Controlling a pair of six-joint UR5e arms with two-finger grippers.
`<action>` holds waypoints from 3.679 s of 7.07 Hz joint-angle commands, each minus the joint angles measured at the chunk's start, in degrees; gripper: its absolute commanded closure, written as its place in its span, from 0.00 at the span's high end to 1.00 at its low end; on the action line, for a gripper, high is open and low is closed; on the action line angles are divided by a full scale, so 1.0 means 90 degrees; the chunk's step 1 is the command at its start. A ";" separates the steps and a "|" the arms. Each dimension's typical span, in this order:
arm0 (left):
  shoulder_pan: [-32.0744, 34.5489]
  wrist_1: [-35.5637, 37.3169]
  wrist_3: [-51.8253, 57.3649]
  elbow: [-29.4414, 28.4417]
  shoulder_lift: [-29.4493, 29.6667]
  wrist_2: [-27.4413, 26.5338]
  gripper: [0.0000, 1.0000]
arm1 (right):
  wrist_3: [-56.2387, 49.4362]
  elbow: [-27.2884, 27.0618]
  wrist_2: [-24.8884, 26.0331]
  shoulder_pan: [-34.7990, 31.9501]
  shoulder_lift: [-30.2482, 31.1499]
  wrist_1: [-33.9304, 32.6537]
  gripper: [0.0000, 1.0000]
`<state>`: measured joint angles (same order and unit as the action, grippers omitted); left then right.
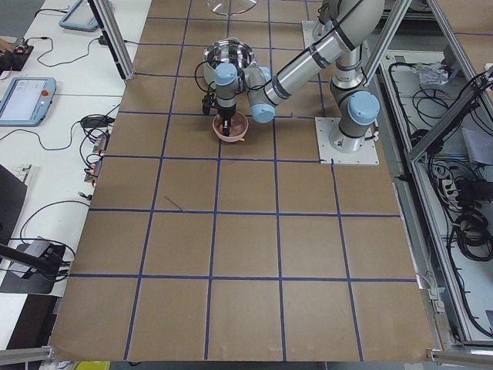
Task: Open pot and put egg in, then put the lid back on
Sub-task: 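Close the left gripper on the egg and adjust its grip, then lift the egg with the left gripper and carry it over the pot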
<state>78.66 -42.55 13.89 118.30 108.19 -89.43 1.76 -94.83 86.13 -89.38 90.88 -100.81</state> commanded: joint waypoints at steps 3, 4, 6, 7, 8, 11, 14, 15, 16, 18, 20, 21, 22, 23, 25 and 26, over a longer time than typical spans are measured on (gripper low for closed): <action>0.0000 0.0001 0.0000 -0.0020 0.0001 -0.0005 0.43 | 0.0000 0.0000 0.0000 0.0000 0.0000 0.0000 0.35; 0.0000 -0.0009 0.0009 -0.0030 -0.0009 -0.0005 0.28 | 0.0010 0.0000 0.0000 0.0000 0.0000 0.0010 0.35; 0.0000 -0.0019 0.0010 -0.0039 -0.0038 -0.0015 0.27 | 0.0010 0.0000 0.0000 0.0000 0.0000 0.0010 0.35; 0.0000 -0.0038 0.0010 -0.0078 -0.0039 -0.0034 0.27 | 0.0010 0.0000 0.0000 0.0000 0.0000 0.0010 0.35; 0.0019 -0.0116 -0.0019 -0.0098 -0.0145 -0.0093 0.27 | 0.0010 0.0000 0.0000 0.0000 0.0000 0.0010 0.35; 0.0098 -0.2470 -0.0097 -0.0747 -0.1286 -0.0113 0.27 | 0.0010 0.0000 0.0000 0.0000 0.0000 0.0010 0.35; 0.0359 -0.2871 -0.0786 -0.1074 -0.1221 -0.0016 0.27 | 0.0010 0.0000 0.0000 0.0000 0.0000 0.0010 0.35; 0.0941 -0.2870 -0.1313 -0.1278 -0.1191 -0.0005 0.27 | 0.0000 0.0000 0.0000 0.0000 0.0000 0.0010 0.35; 0.1595 -0.3006 -0.1754 -0.1705 -0.0978 0.0004 0.27 | -0.0010 0.0000 0.0000 0.0010 0.0000 0.0010 0.34; 0.3011 -0.3154 -0.3692 -0.2603 -0.0239 0.0014 0.27 | -0.0058 0.0000 0.0000 0.0029 -0.0019 0.0000 0.34; 0.3641 -0.3153 -0.4228 -0.3203 0.0428 0.0043 0.26 | -0.0320 0.0000 0.0000 0.0291 -0.0019 0.0010 0.34; 0.3643 -0.3134 -0.4122 -0.3174 0.0575 0.0276 0.24 | -0.0535 0.0000 -0.0010 0.0535 -0.0010 0.0049 0.34; 0.3643 -0.3086 -0.4121 -0.3145 0.0722 0.0278 0.24 | -0.0682 0.0000 -0.0010 0.0634 -0.0010 0.0068 0.34; 0.3643 -0.3046 -0.4112 -0.3126 0.0781 0.0278 0.50 | -0.0703 0.0000 -0.0019 0.0644 -0.0010 0.0069 0.34; 0.3623 -0.3114 -0.3791 -0.3281 0.0471 0.0239 1.00 | -0.0693 0.0000 -0.0020 0.0645 0.0000 0.0069 0.34; 0.3372 -0.3540 -0.3712 -0.3282 -0.0140 0.0229 1.00 | -0.0693 0.0000 -0.0020 0.0645 0.0000 0.0069 0.34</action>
<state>110.82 -71.21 -20.69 89.11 111.91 -87.21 -4.46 -94.83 85.96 -83.61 90.86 -100.20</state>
